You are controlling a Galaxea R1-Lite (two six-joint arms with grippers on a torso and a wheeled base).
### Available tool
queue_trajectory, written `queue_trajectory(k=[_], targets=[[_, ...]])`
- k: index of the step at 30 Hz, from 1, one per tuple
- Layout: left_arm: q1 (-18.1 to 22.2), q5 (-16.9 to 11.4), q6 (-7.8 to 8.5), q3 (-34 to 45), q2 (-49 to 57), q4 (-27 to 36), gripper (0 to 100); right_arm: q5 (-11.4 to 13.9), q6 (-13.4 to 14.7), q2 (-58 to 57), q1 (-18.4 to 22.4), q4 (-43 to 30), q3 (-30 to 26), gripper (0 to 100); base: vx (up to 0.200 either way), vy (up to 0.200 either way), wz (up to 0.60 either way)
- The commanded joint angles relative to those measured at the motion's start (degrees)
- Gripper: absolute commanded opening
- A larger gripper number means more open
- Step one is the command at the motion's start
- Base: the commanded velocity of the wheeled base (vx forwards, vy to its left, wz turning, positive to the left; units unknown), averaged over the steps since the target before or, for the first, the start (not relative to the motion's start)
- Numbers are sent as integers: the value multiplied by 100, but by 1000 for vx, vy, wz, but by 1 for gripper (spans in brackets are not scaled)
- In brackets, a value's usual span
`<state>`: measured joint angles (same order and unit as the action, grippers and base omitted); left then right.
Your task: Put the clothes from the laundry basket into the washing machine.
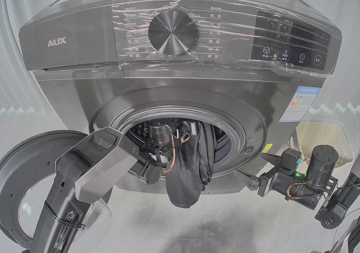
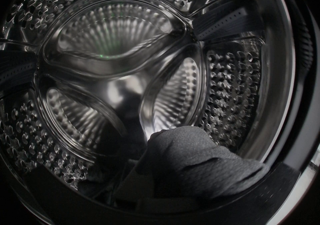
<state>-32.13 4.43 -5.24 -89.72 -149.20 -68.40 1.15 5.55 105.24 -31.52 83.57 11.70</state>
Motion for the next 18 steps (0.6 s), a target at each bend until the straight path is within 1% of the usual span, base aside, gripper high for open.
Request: queue_trajectory(k=[1,5,17,18], targets=[[128,331,-3,-942,-355,371,0,8,-1,14,6,2,-28,100,0,0,0],[225,533,6,-1232,-382,503,0,8,-1,14,6,2,-28,100,0,0,0],[269,542,6,-1135,-347,459,0,8,-1,23,-3,2,-63,100,0,0,0],[243,542,-3,-1100,-347,415,100,8,-1,23,-3,2,-63,100,0,0,0]])
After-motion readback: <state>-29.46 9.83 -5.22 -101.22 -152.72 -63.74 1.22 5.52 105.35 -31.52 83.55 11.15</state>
